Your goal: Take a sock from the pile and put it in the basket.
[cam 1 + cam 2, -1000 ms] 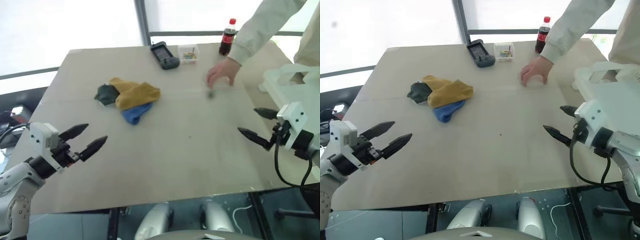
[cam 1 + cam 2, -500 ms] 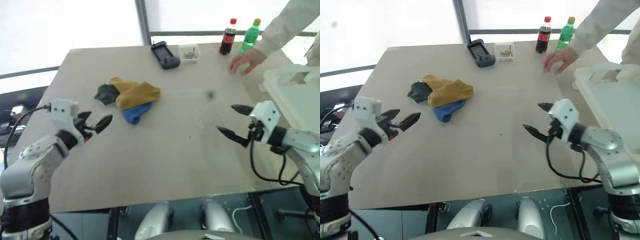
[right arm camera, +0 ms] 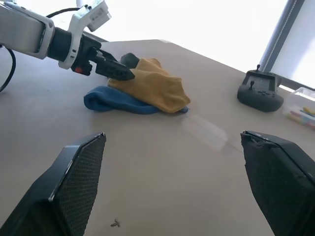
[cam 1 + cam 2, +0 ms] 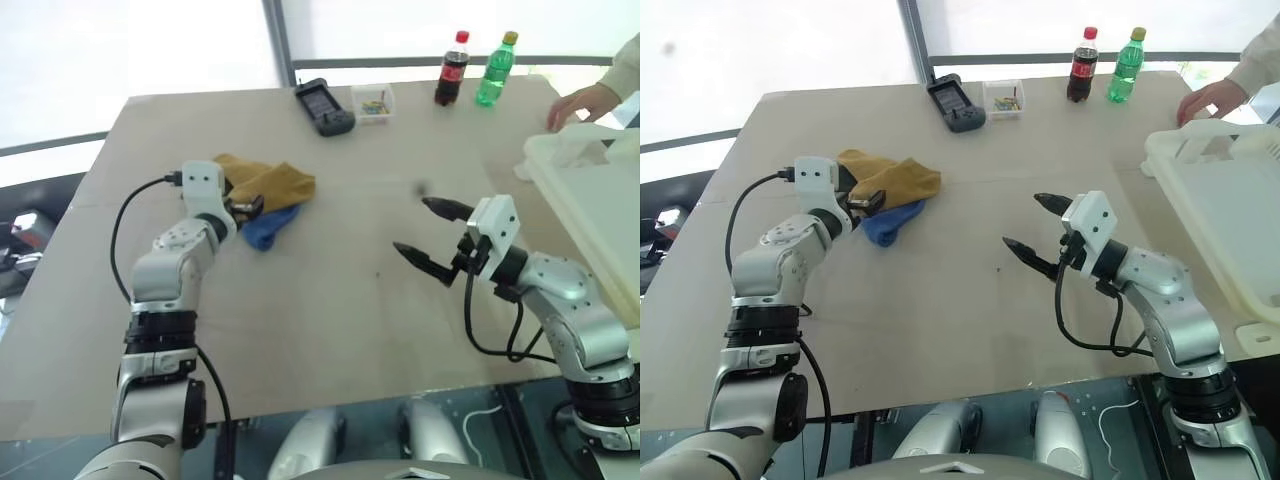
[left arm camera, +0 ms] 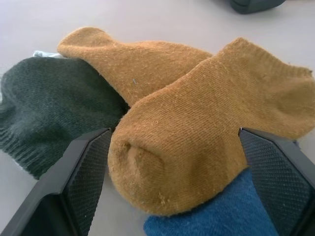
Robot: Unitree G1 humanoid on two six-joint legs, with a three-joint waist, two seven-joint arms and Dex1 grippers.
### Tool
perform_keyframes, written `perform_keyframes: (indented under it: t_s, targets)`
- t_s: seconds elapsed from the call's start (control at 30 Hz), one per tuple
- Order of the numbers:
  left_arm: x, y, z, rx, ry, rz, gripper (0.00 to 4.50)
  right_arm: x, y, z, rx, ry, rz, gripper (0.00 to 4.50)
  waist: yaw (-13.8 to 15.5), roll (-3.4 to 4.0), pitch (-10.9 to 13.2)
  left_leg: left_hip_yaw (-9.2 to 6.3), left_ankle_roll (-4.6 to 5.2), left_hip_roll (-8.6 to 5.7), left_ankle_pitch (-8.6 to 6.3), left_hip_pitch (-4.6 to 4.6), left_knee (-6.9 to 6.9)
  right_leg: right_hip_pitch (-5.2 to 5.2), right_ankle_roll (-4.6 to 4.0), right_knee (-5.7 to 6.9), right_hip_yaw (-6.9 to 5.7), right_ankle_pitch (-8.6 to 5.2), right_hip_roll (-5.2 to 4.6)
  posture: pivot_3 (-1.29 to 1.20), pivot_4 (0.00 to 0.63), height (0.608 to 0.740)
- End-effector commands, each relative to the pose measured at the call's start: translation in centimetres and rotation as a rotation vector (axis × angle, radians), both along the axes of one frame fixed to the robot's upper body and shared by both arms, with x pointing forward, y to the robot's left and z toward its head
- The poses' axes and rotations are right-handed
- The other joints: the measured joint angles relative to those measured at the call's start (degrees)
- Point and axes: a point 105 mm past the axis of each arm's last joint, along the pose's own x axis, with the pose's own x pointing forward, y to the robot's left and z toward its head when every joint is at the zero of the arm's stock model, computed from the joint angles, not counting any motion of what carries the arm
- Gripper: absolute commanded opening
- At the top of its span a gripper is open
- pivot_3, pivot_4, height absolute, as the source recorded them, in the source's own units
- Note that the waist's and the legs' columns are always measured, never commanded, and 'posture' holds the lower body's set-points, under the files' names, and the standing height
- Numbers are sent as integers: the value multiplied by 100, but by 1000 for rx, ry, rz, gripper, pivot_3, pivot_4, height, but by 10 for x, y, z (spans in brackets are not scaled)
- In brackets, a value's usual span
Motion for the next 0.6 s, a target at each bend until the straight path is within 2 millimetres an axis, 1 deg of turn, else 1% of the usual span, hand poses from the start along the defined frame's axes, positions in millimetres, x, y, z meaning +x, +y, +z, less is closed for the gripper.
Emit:
perform_keyframes:
  t_s: [0.03, 0.07, 0.1, 0.2, 0.23, 0.27, 0.37, 0.4, 0.5, 0.6]
  targets:
    - [8, 6, 10, 22, -39, 46, 4159, -3, 2, 12, 15, -63, 2, 4500, 11, 0, 0, -1, -1, 0, 0, 1, 3, 1, 0, 2, -2, 0, 1, 0, 150, 740]
    - [9, 6, 8, 24, -33, 52, 3846, -3, 2, 12, 16, -64, -1, 4500, 15, 0, 0, -1, -1, 0, 1, 1, 5, 2, 0, 4, -2, 0, 1, 0, 150, 740]
    - [10, 6, 6, 24, -27, 54, 3629, -3, 2, 11, 16, -65, -2, 4500, 15, -1, 0, -1, -2, 0, 1, 1, 6, 2, 1, 5, -2, 1, 1, 0, 150, 740]
    - [12, -1, 3, 10, -34, 35, 2400, -3, 1, 11, 14, -68, -12, 4500, 14, -1, 0, 0, -2, -1, 1, 1, 8, 2, 1, 5, -1, 1, 0, 0, 150, 740]
    - [12, -3, 3, 6, -37, 28, 1920, -3, 0, 11, 12, -69, -15, 4500, 14, -1, 0, -1, -2, -1, 1, 0, 8, 2, 1, 5, -1, 1, 0, 0, 150, 740]
    - [12, -5, 3, 2, -37, 24, 1582, -3, 0, 11, 12, -71, -18, 4500, 11, -1, 0, -1, -2, -1, 1, -1, 7, 1, 1, 4, -2, 1, 0, 0, 150, 740]
    - [11, -7, 1, -7, -35, 21, 184, -3, -2, 11, 10, -73, -25, 4500, 2, -1, 0, 0, -2, -1, 1, -1, 7, 1, 1, 3, 0, 1, -1, 0, 150, 740]
    - [11, -7, 1, -10, -37, 21, 40, -3, -3, 11, 8, -74, -28, 4500, 0, -1, 0, -1, -2, -1, 1, -1, 7, 1, 1, 3, 0, 1, -1, 0, 150, 740]
    - [6, -8, 6, -32, -41, 18, 40, -1, -3, 11, 8, -73, -29, 4500, -3, -1, 0, -1, -2, -1, 1, 0, 7, 1, 1, 5, -1, 1, 0, 0, 150, 740]
    - [-6, -10, 13, -76, -31, 13, 40, -1, -2, 11, 9, -71, -21, 4500, -28, -1, 0, 0, -1, -1, 1, 0, 8, 1, 1, 6, 0, 1, -1, 0, 150, 740]
